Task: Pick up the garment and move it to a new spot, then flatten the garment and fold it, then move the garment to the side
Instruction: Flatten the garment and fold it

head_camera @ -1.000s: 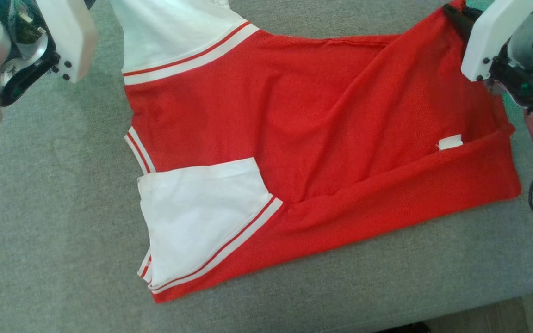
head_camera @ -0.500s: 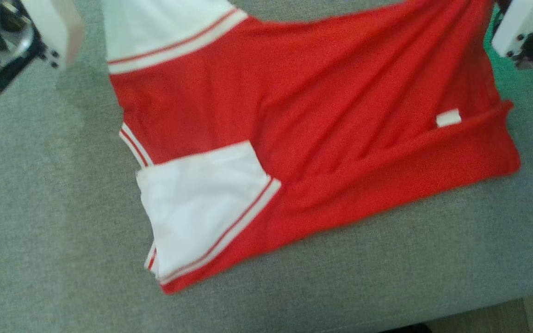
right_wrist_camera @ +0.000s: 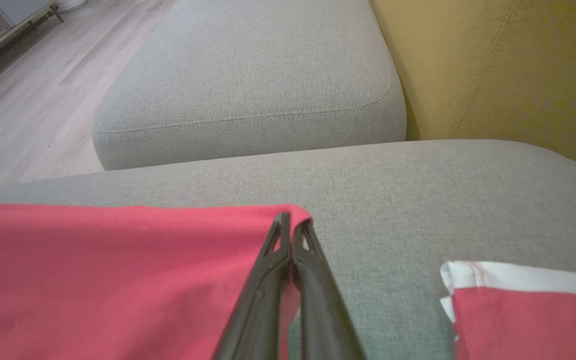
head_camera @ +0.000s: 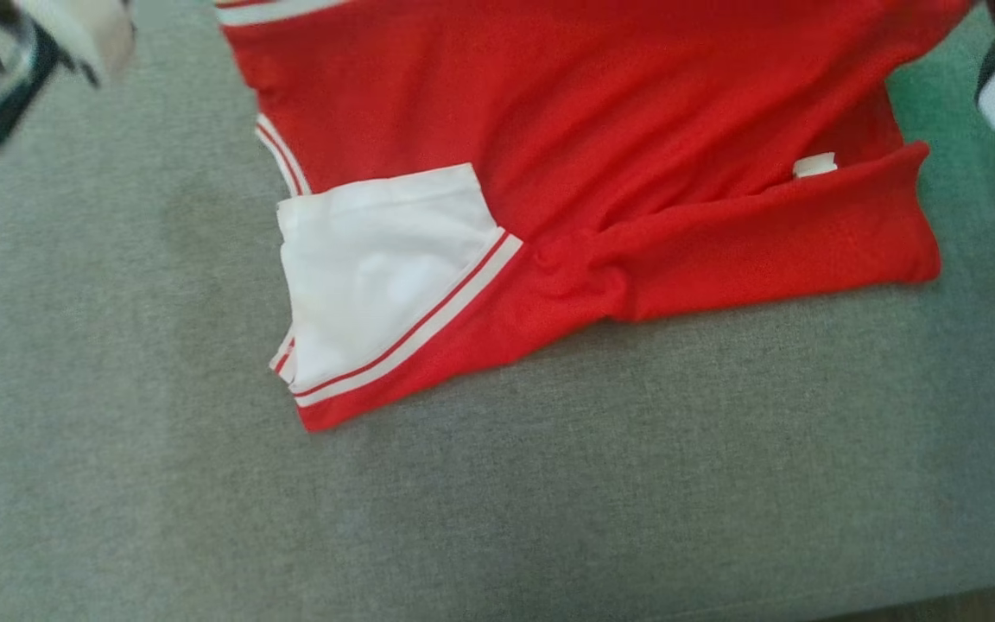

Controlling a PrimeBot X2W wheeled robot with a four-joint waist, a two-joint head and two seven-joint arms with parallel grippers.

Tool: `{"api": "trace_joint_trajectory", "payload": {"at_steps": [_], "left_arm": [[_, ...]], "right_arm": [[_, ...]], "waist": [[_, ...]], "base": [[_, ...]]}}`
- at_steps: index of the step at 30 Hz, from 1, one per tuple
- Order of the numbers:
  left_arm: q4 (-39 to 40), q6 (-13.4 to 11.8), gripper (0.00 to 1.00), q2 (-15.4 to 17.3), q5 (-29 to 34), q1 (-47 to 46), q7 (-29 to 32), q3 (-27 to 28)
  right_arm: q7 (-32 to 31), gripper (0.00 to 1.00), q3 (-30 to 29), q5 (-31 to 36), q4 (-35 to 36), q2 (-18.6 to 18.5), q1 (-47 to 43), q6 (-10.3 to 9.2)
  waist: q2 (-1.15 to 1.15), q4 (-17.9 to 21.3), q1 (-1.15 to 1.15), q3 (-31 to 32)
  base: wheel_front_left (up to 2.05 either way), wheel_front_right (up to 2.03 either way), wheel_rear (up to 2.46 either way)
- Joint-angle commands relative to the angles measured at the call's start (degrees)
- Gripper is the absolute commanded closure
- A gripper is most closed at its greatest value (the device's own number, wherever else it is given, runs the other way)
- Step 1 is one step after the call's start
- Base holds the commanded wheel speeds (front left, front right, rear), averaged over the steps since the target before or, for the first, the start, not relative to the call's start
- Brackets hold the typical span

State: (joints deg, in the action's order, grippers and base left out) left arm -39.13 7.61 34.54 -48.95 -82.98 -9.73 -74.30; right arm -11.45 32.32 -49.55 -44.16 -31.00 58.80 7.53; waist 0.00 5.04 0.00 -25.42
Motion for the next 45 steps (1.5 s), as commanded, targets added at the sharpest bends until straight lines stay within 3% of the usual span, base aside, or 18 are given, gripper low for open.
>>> {"api": "trace_joint_trajectory", "payload": {"at_steps": [1, 9, 17, 26, 27, 28, 29, 31, 34, 35, 37, 42, 45], "left_arm": [[1.5, -0.2, 1.0, 2.7, -0.6, -0.7, -0.8, 2.2], [13.3, -0.9, 1.0, 8.6, -1.7, 9.5, -2.3, 1.6], [27.2, -7.6, 1.0, 14.2, -2.1, 21.7, -1.7, 1.2], [34.8, -12.6, 1.0, 15.3, -2.4, 30.8, -1.6, 1.1], [35.0, -13.0, 1.0, 15.1, -2.6, 31.6, -1.9, 1.1], [35.1, -13.4, 1.0, 14.8, -3.1, 32.5, -2.2, 1.1], [35.0, -13.9, 0.88, 14.3, -3.5, 33.3, -2.6, 1.3], [34.6, -15.7, 0.0, 13.0, -4.3, 35.0, -3.6, 2.0], [33.6, -20.1, 0.0, 9.9, -4.7, 38.5, -4.9, 4.7], [33.6, -20.1, 0.0, 9.9, -4.7, 38.5, -4.9, 4.7], [33.4, -23.8, 0.0, 6.8, -4.3, 41.6, -5.2, 8.3], [36.2, -30.2, 0.0, -2.9, 1.5, 54.8, -5.2, 25.2], [38.6, -31.0, 0.0, -8.9, 7.5, 63.4, -5.3, 35.4]], "right_arm": [[1.0, 1.0, -0.2, -0.6, 1.9, -1.9, -2.3, -0.04], [3.3, 1.0, -1.0, -2.1, 6.3, -4.6, -10.8, -0.04], [4.1, 1.0, -3.6, -2.4, 10.0, -7.1, -20.0, -0.04], [2.9, 1.0, -7.2, -0.9, 12.5, -6.1, -27.5, -0.04], [2.8, 0.95, -7.6, -0.5, 12.6, -5.7, -28.0, -0.04], [2.9, 0.54, -8.2, -0.2, 12.5, -5.3, -28.4, -0.04], [3.4, 0.0, -8.9, 0.3, 12.3, -4.7, -28.7, -0.04], [5.4, 0.0, -10.6, 1.6, 11.8, -3.2, -29.4, -0.04], [11.0, 0.0, -14.2, 2.6, 11.8, -0.3, -31.4, -0.04], [11.0, 0.0, -14.2, 2.6, 11.8, -0.3, -31.4, -0.04], [14.7, 0.0, -16.8, 3.4, 11.9, 1.5, -33.7, -0.04], [20.0, 0.0, -21.9, 6.7, 13.0, 6.4, -40.7, -0.04], [20.3, 0.0, -23.8, 8.1, 13.7, 8.7, -43.4, -0.04]], "waist": [[0.0, -0.7, 0.0, 1.0], [0.0, -2.6, 0.0, 4.3], [0.0, -4.6, 0.0, 5.7], [0.0, -5.2, 0.0, 5.9], [0.0, -5.1, 0.0, 5.8], [0.0, -5.0, 0.0, 5.8], [0.0, -5.0, 0.0, 5.9], [0.0, -4.8, 0.0, 6.2], [0.0, -4.8, 0.0, 7.3], [0.0, -4.8, 0.0, 7.3], [0.0, -4.9, 0.0, 8.2], [0.0, -5.4, 0.0, 11.0], [0.0, -5.7, 0.0, 12.3]], "base": [[0.0, 0.0, 0.0], [0.0, 0.0, 0.0], [0.0, 0.0, 0.0], [0.0, 0.0, 0.0], [0.0, 0.0, 0.0], [0.0, 0.0, 0.0], [0.0, 0.0, 0.0], [0.0, 0.0, 0.0], [0.0, 0.0, 0.0], [0.0, 0.0, 0.0], [0.0, 0.0, 0.0], [0.0, 0.0, 0.0], [0.0, 0.0, 0.0]]}}
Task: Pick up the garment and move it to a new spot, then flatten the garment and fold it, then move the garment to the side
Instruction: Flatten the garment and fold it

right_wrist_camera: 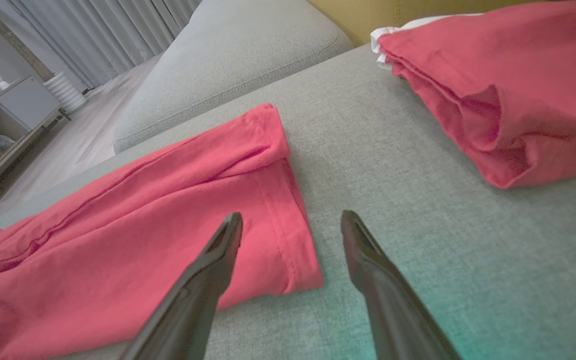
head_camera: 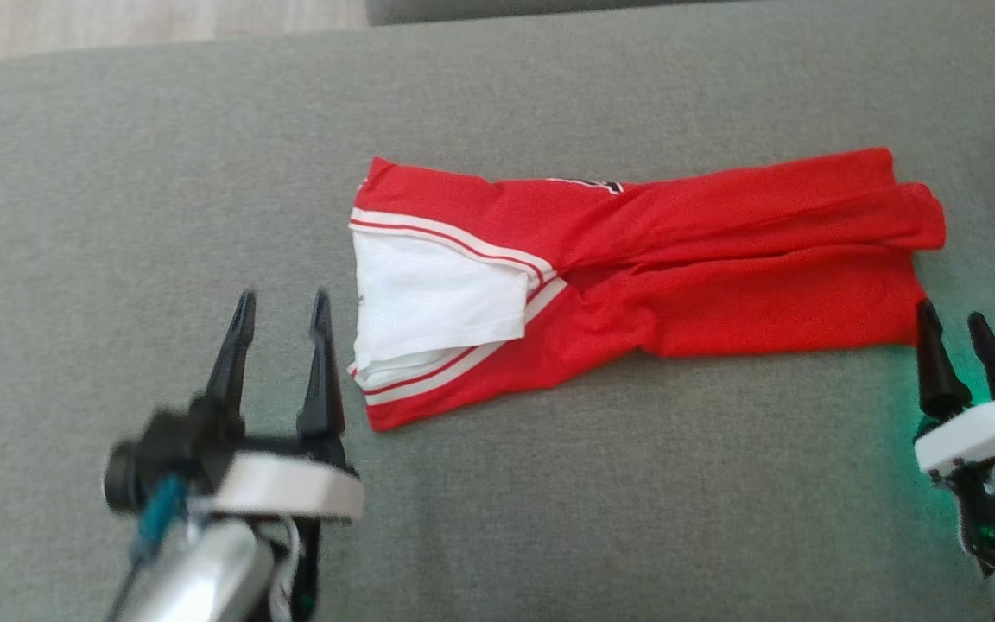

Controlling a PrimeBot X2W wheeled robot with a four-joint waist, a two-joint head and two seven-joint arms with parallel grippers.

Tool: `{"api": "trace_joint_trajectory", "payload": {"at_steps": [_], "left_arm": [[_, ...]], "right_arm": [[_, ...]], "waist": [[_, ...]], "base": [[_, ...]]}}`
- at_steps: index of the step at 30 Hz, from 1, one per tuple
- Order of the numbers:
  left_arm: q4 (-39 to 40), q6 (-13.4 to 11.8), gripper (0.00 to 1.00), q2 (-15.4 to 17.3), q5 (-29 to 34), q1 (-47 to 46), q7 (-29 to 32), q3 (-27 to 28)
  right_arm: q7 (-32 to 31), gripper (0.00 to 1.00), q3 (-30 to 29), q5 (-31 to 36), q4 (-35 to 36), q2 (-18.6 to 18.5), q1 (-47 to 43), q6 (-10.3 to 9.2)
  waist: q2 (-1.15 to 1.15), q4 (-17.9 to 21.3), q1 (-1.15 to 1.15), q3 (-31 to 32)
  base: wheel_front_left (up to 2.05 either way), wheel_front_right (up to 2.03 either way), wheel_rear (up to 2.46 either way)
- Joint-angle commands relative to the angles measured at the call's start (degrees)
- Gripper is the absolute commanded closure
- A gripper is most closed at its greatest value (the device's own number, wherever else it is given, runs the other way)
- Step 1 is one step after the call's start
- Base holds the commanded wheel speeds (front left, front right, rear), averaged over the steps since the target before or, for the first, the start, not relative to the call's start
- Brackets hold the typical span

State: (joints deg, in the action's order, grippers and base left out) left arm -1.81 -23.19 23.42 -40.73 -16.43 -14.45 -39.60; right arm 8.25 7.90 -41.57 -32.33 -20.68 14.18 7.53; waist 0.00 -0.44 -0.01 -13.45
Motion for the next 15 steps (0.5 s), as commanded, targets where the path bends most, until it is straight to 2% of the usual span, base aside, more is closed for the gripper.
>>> {"api": "trace_joint_trajectory", "payload": {"at_steps": [1, 6, 10, 15], "left_arm": [[2.0, 0.0, 0.0, 0.1, 1.5, -0.7, -0.5, 3.6], [2.7, 3.9, 0.0, -8.5, 12.3, 7.3, -0.5, 12.8], [1.7, 7.4, 0.0, -13.2, 18.8, 9.8, -0.5, 16.0], [0.8, 11.5, 0.0, -17.3, 25.1, 12.3, -0.5, 18.7]], "right_arm": [[0.5, 0.0, -0.1, 0.5, 1.7, -1.3, 0.8, -0.04], [-0.8, 0.0, -4.1, 2.9, 0.1, -0.4, 2.4, -0.04], [-2.9, 0.0, -8.2, 5.5, -4.6, -0.2, 6.0, -0.04], [-5.4, 0.0, -12.1, 10.0, -13.8, -0.2, 10.9, -0.04]], "waist": [[0.0, -0.6, 0.01, 0.6], [0.0, -2.9, 0.01, 1.8], [0.0, -5.4, 0.01, 1.9], [0.0, -8.8, 0.01, 1.4]], "base": [[0.0, 0.0, 0.0], [0.0, 0.0, 0.0], [0.0, 0.0, 0.0], [0.0, 0.0, 0.0]]}}
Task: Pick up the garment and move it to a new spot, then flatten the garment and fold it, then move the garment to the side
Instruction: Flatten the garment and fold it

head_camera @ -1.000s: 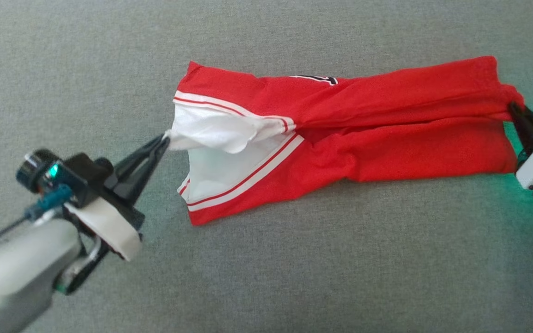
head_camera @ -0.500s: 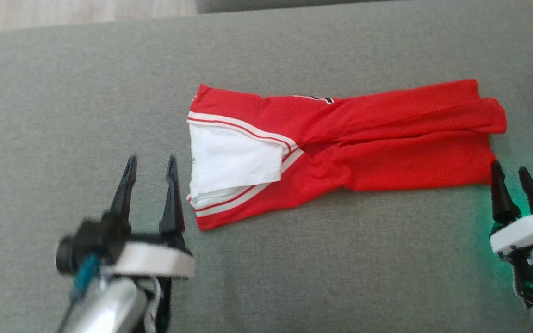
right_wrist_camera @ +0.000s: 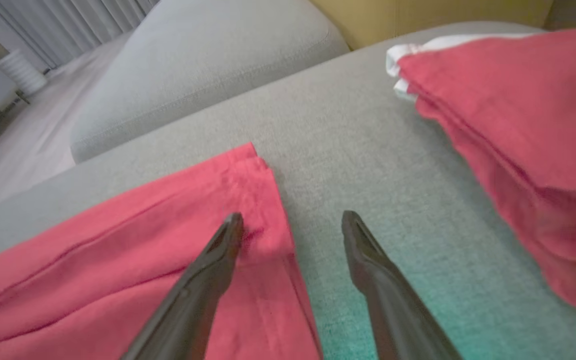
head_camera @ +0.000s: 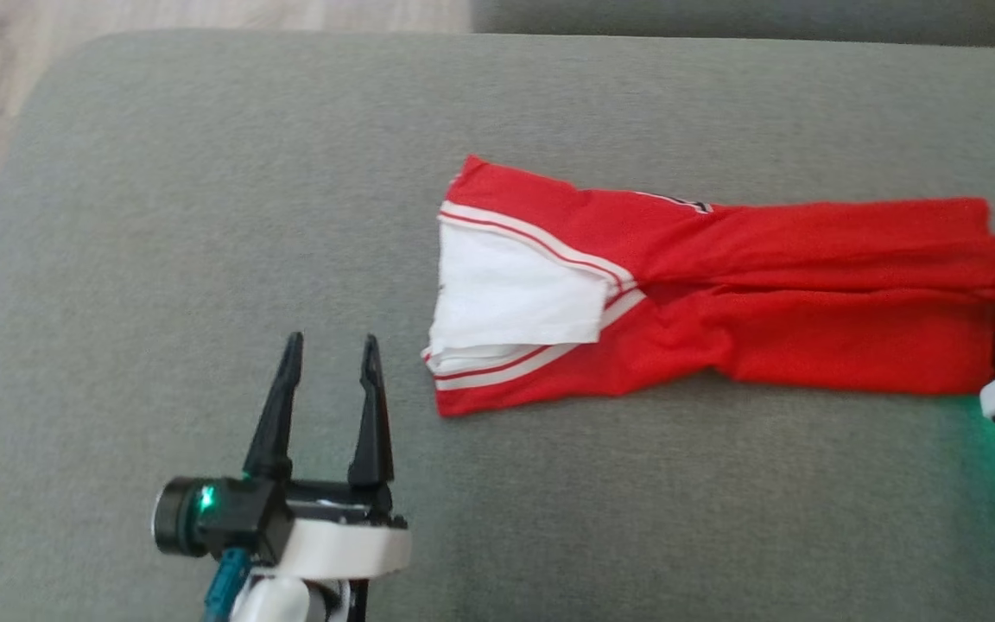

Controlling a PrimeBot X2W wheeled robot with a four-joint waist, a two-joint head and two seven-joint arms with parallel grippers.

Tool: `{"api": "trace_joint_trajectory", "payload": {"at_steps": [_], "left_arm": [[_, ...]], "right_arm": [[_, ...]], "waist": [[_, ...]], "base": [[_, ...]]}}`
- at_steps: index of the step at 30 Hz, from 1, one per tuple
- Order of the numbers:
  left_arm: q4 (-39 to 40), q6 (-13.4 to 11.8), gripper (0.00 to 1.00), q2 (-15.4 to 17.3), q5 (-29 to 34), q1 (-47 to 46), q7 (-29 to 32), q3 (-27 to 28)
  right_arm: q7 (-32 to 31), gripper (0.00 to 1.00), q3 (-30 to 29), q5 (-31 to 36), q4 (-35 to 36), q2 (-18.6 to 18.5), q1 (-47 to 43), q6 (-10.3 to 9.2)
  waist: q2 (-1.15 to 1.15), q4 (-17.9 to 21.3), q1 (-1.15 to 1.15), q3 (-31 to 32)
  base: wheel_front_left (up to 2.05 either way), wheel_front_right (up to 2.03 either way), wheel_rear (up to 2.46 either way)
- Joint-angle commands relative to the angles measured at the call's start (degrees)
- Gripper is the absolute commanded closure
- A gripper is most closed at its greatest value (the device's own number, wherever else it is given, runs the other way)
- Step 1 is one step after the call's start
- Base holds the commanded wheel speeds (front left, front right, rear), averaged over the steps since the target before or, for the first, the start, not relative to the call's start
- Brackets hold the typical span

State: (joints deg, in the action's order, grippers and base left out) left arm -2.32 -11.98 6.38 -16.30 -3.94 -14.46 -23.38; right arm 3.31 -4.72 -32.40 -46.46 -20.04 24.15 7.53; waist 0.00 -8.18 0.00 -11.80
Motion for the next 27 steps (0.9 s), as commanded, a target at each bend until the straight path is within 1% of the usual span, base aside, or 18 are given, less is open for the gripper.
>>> {"api": "trace_joint_trajectory", "payload": {"at_steps": [1, 3, 4, 6, 7, 8, 11, 14, 17, 18, 24, 27], "left_arm": [[1.2, 0.8, 0.0, -0.8, 1.1, 0.2, -0.5, 3.0], [1.0, 2.0, 0.0, -1.6, 2.0, 0.8, -0.5, 3.7], [0.9, 2.5, 0.0, -1.9, 2.3, 0.9, -0.5, 4.0], [0.6, 3.3, 0.0, -2.4, 2.8, 1.2, -0.5, 4.7], [0.6, 3.6, 0.0, -2.7, 3.0, 1.2, -0.5, 5.0], [0.5, 3.8, 0.0, -2.8, 3.2, 1.2, -0.5, 5.3], [0.5, 4.4, 0.0, -3.2, 3.8, 1.4, -0.5, 6.3], [0.4, 5.0, 0.0, -3.3, 4.2, 1.9, -0.5, 7.0], [0.5, 5.6, 0.0, -3.4, 4.3, 2.1, -0.5, 7.5], [0.5, 5.6, 0.0, -3.4, 4.3, 2.1, -0.5, 7.5], [0.3, 6.3, 0.0, -3.5, 4.4, 2.0, -0.5, 7.6], [0.0, 6.4, 0.0, -3.5, 4.3, 1.9, -0.5, 7.5]], "right_arm": [[-1.2, 0.0, 0.1, 1.6, -1.5, -0.8, 1.6, -0.04], [-2.9, 0.0, -0.2, 2.7, -4.6, -0.3, 2.5, -0.04], [-4.0, 0.05, 0.1, 2.8, -5.8, 0.2, 2.8, -0.04], [-6.0, 0.27, 1.0, 2.3, -7.0, 1.4, 3.0, -0.04], [-6.4, 0.61, 1.4, 2.0, -7.2, 1.6, 3.0, -0.04], [-6.6, 1.0, 1.8, 1.6, -7.3, 1.7, 3.0, -0.04], [-6.1, 1.0, 2.9, 0.4, -6.7, 1.9, 2.6, -0.04], [-4.7, 1.0, 4.0, -0.2, -5.5, 0.6, 2.1, -0.04], [-3.5, 1.0, 4.8, -0.1, -4.2, -2.5, 1.6, -0.04], [-3.5, 1.0, 4.8, -0.1, -4.2, -2.5, 1.6, -0.04], [-4.1, 1.0, 4.4, 0.2, -0.1, -9.8, 2.1, -0.04], [-5.8, 1.0, 4.9, 0.2, 4.1, -11.2, 2.8, -0.04]], "waist": [[0.0, -1.4, 0.0, -0.3], [0.0, -2.1, 0.0, -0.4], [0.0, -2.3, 0.0, -0.3], [0.0, -2.5, 0.0, -0.2], [0.0, -2.6, 0.0, -0.2], [0.0, -2.5, 0.0, -0.1], [0.0, -1.8, 0.0, 0.4], [0.0, -0.7, 0.0, 0.9], [0.0, 0.6, 0.0, 1.1], [0.0, 0.6, 0.0, 1.1], [0.0, 2.8, 0.0, 1.0], [0.0, 3.4, 0.0, 1.2]], "base": [[0.0, 0.0, 0.0], [0.0, 0.0, 0.0], [0.0, 0.0, 0.0], [0.0, 0.0, 0.0], [0.0, 0.0, 0.0], [0.0, 0.0, 0.0], [0.0, 0.0, 0.0], [0.0, 0.0, 0.0], [0.0, 0.0, 0.0], [0.0, 0.0, 0.0], [0.0, 0.0, 0.0], [0.0, 0.0, 0.0]]}}
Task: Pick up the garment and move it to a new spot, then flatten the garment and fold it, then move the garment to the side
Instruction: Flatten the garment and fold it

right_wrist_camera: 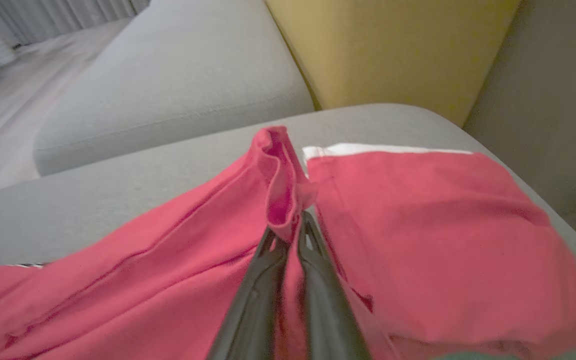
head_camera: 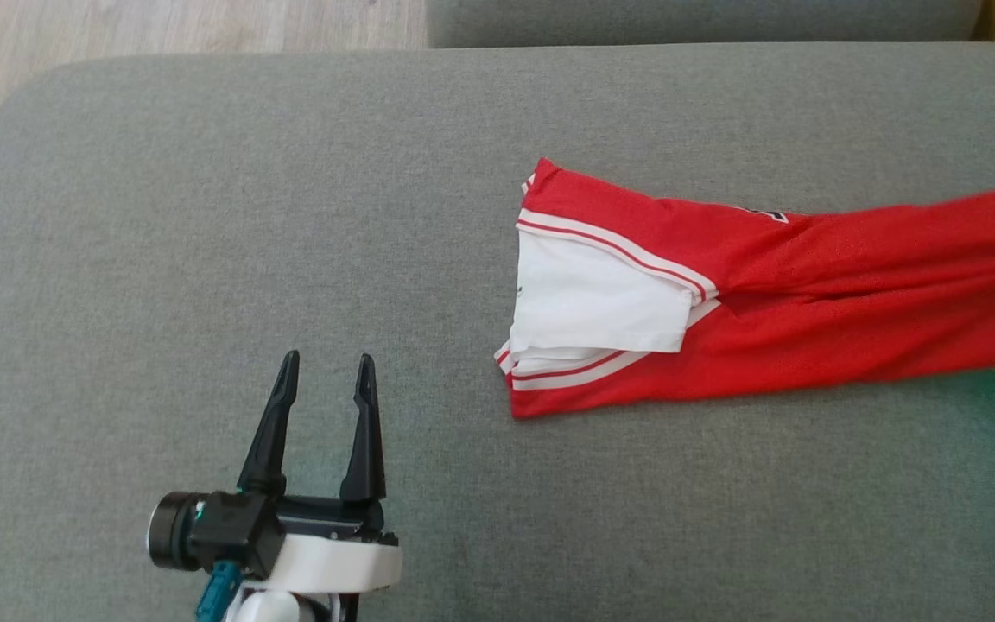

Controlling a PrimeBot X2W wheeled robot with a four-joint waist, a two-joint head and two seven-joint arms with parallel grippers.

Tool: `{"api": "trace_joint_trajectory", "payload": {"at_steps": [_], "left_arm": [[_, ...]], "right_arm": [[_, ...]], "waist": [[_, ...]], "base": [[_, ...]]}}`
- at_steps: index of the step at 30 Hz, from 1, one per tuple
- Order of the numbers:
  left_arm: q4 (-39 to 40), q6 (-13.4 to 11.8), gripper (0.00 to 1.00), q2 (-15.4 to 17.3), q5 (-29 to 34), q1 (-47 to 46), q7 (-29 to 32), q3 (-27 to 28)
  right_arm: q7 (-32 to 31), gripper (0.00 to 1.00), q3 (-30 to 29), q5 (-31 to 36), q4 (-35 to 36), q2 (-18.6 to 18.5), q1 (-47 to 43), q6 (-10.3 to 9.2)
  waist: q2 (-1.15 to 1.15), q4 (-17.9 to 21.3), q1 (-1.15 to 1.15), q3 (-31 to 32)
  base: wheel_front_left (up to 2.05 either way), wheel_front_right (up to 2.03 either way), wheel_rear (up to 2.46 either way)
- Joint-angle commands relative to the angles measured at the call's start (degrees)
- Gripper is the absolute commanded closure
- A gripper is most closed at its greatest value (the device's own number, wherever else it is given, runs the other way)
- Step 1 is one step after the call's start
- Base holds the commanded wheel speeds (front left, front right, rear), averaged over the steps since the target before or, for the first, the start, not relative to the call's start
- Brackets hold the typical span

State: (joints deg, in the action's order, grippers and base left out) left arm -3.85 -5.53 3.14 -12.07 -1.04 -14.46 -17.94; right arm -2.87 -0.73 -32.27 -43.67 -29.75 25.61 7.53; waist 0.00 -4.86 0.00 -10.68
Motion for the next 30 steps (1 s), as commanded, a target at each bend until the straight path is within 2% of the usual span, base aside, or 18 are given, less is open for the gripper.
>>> {"api": "trace_joint_trajectory", "payload": {"at_steps": [1, 4, 9, 15, 18, 21, 27, 28, 29, 30], "left_arm": [[1.3, -0.1, 0.0, -0.2, 0.0, -1.0, -0.5, 2.0], [1.0, -0.1, 0.0, -0.2, -0.2, -1.1, -0.5, 1.8], [0.4, -0.2, 0.0, -0.3, -1.1, -1.2, -0.5, 1.0], [0.1, -0.5, 0.0, -0.3, -2.5, -1.8, -0.5, -0.3], [-0.2, -0.6, 0.0, -0.3, -3.2, -2.3, -0.5, -1.0], [-0.6, -0.4, 0.0, -0.3, -3.7, -2.9, -0.5, -1.9], [-1.3, -0.7, 0.0, -0.3, -4.5, -3.6, -0.5, -2.8], [-1.4, -0.8, 0.0, -0.3, -4.6, -3.6, -0.5, -2.9], [-1.4, -0.8, 0.0, -0.3, -4.7, -3.6, -0.5, -2.9], [-1.4, -0.8, 0.0, -0.3, -4.8, -3.6, -0.5, -3.0]], "right_arm": [[-0.5, 1.0, 1.0, -0.4, 3.1, -1.3, 1.5, -0.04], [-3.1, 1.0, 1.1, -2.1, 10.2, 0.2, 1.6, -0.04], [-9.4, 1.0, 0.9, -4.9, 24.7, 5.6, -0.2, -0.04], [-15.4, 1.0, 1.3, -2.8, 37.1, 15.7, -2.3, -0.04], [-17.1, 1.0, 3.1, -1.1, 39.3, 21.6, -2.8, -0.04], [-17.5, 1.0, 5.7, 0.5, 38.7, 25.1, -3.3, -0.04], [-14.9, 1.0, 12.1, 0.0, 32.9, 26.8, -3.5, -0.04], [-13.9, 0.87, 13.3, -1.4, 31.4, 26.8, -3.3, -0.04], [-12.8, 0.57, 14.5, -2.8, 29.9, 26.8, -3.1, -0.04], [-11.5, 0.11, 15.9, -3.8, 28.4, 26.8, -2.7, -0.04]], "waist": [[0.0, 0.2, 0.0, 0.2], [0.0, 0.4, 0.0, 0.5], [0.0, 0.1, 0.0, 1.1], [0.0, -1.5, 0.0, 0.8], [0.0, -2.7, 0.0, 0.4], [0.0, -4.2, 0.0, 0.2], [0.0, -7.0, 0.0, 0.3], [0.0, -7.4, 0.0, 0.3], [0.0, -7.7, 0.0, 0.4], [0.0, -7.9, 0.0, 0.5]], "base": [[0.0, 0.0, 0.0], [0.0, 0.0, 0.0], [0.0, 0.0, 0.0], [0.0, 0.0, 0.0], [0.0, 0.0, 0.0], [0.0, 0.0, 0.0], [0.0, 0.0, 0.0], [0.0, 0.0, 0.0], [0.0, 0.0, 0.0], [0.0, 0.0, 0.0]]}}
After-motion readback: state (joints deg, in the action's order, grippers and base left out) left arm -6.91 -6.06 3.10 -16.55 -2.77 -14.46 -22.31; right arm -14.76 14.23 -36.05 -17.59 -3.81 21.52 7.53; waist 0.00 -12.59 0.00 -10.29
